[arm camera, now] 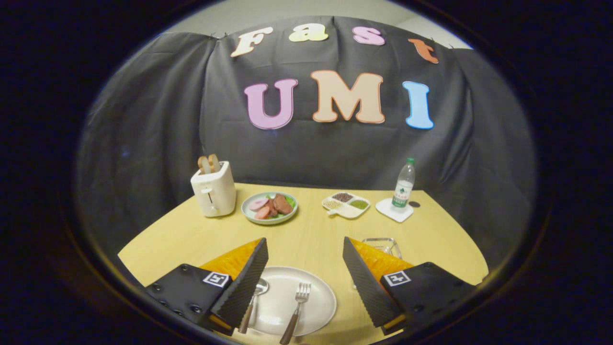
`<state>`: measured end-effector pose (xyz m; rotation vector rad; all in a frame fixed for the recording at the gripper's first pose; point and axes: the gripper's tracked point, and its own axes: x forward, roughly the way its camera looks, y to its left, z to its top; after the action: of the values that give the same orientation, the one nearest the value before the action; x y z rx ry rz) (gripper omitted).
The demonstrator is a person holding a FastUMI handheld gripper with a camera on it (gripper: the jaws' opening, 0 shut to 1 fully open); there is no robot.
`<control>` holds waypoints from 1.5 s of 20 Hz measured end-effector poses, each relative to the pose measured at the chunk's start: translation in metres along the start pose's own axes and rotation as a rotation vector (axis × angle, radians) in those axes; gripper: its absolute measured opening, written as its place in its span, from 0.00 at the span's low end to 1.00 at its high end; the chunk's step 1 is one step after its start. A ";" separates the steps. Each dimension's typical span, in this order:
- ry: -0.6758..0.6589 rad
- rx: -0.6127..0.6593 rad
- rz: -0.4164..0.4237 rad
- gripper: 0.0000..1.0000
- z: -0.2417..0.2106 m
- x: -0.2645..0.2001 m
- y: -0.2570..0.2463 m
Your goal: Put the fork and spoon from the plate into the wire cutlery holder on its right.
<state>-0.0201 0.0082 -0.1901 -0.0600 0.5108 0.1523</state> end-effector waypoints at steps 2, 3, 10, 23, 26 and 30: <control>0.070 -0.010 0.004 1.00 -0.023 0.005 0.000; 0.106 -0.013 0.011 1.00 -0.035 0.009 0.001; 0.335 -0.051 0.073 1.00 -0.107 0.016 0.015; 0.572 -0.122 0.086 0.89 -0.175 0.017 0.017; 0.615 -0.140 0.085 0.72 -0.184 0.014 0.016; 0.646 -0.154 0.103 0.49 -0.183 0.014 0.018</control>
<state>-0.0987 0.0104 -0.3566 -0.2376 1.1470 0.2752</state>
